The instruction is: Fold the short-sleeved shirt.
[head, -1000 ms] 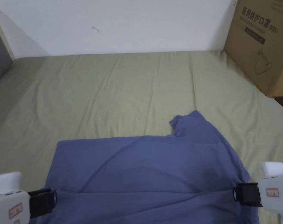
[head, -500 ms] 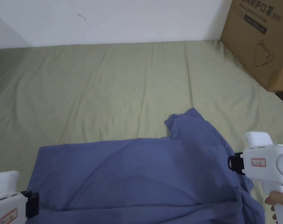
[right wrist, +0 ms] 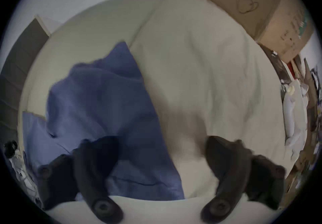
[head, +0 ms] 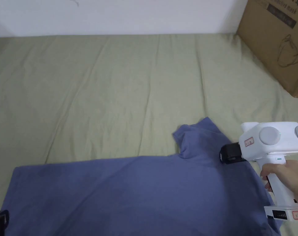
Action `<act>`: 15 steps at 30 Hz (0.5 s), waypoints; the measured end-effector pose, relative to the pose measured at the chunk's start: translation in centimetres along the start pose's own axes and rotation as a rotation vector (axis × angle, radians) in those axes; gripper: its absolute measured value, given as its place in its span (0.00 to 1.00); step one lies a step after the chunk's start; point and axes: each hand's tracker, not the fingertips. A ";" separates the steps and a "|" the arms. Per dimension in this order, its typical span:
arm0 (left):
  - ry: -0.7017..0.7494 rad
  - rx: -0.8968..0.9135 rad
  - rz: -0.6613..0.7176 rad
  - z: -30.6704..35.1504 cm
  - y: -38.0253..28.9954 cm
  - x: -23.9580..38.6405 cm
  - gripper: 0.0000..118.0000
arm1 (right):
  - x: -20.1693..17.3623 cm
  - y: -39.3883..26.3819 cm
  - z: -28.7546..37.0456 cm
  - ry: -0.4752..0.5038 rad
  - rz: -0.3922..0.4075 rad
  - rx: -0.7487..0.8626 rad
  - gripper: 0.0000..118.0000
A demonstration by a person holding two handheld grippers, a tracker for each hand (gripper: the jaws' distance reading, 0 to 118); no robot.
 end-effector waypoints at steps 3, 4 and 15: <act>0.010 -0.003 -0.009 -0.2 0.0 -0.2 0.00 | 0.3 -0.3 1.7 0.047 -0.011 0.067 0.61; 0.012 -0.004 -0.010 -0.2 0.1 -0.2 0.00 | 0.1 -0.4 2.5 0.031 -0.001 0.098 0.34; -0.002 -0.003 0.014 -0.8 1.2 -1.1 0.00 | 0.0 -0.3 4.0 0.044 -0.037 0.115 0.00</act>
